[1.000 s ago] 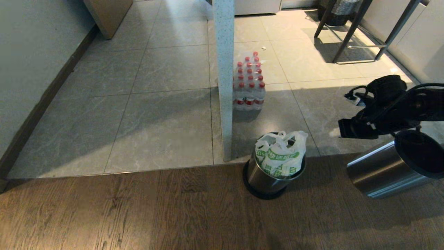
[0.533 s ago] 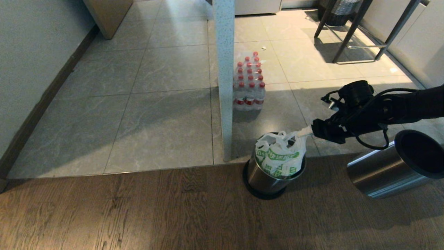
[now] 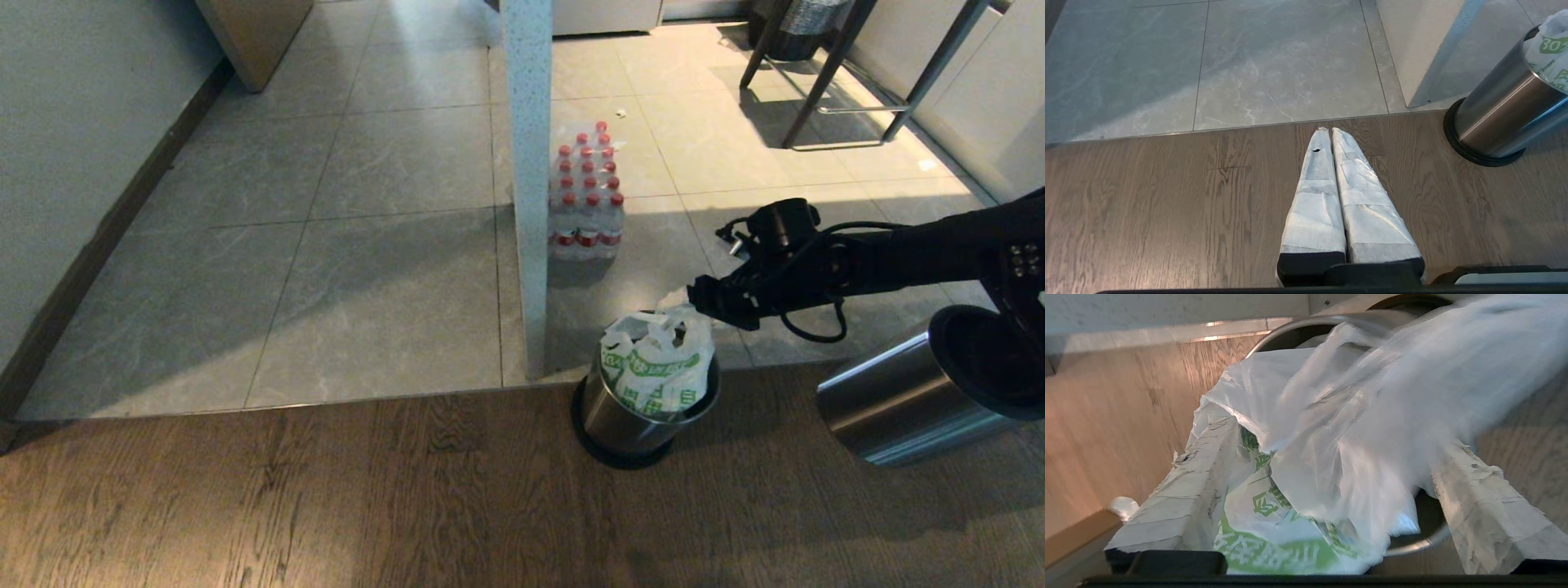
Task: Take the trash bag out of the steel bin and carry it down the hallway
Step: Pick up the trash bag
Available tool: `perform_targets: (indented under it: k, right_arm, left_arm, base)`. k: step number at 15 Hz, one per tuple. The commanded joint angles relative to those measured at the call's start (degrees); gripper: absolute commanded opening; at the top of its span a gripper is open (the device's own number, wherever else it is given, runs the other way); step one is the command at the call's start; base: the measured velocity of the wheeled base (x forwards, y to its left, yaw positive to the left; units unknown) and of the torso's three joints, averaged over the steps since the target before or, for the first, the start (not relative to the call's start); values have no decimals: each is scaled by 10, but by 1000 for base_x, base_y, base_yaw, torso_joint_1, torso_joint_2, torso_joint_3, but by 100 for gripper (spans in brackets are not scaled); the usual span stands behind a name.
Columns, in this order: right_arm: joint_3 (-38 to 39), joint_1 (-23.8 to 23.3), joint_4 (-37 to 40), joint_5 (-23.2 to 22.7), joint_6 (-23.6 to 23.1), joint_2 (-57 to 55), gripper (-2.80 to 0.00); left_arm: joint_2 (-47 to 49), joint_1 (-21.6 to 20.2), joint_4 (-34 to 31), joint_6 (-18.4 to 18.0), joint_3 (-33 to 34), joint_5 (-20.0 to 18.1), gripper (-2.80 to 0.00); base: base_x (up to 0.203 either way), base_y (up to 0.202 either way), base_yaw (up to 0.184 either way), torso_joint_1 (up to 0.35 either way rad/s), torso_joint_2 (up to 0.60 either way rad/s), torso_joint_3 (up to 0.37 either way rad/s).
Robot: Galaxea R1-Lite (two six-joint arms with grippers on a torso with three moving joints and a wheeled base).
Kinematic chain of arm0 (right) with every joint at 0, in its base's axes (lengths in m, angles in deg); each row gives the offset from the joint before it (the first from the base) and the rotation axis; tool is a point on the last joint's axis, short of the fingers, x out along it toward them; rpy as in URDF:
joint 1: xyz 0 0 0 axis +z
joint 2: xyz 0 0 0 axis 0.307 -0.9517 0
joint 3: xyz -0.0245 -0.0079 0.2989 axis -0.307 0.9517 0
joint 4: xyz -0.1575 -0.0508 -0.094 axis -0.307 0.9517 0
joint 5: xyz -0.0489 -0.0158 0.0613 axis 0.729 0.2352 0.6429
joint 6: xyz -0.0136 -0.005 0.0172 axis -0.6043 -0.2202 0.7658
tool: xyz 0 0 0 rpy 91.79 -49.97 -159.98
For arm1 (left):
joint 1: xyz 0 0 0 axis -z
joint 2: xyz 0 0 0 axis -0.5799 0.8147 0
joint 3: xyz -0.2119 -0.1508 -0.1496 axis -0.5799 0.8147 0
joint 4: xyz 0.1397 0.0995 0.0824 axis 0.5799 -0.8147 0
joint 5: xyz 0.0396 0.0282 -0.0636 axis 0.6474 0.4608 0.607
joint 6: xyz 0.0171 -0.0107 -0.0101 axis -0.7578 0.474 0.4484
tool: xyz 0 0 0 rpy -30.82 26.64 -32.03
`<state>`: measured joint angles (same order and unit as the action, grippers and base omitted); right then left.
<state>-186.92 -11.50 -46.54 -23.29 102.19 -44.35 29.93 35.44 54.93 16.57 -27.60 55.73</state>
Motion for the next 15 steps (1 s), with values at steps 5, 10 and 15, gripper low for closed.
perform_targets:
  k: [5, 10, 15]
  right_arm:
    - [-24, -1, 1, 4, 6, -41, 0]
    - [-35, 9, 2, -24, 20, -55, 0]
    - [-45, 23, 4, -48, 19, -64, 0]
  left_arm:
    - [-1, 0, 0, 0, 1, 1, -280]
    - [-1, 0, 0, 0, 1, 0, -280]
    - [-1, 0, 0, 0, 0, 0, -280]
  base:
    - [0, 0, 0, 0, 0, 0]
    - [0, 0, 0, 0, 0, 0]
    - [0, 0, 0, 0, 0, 0]
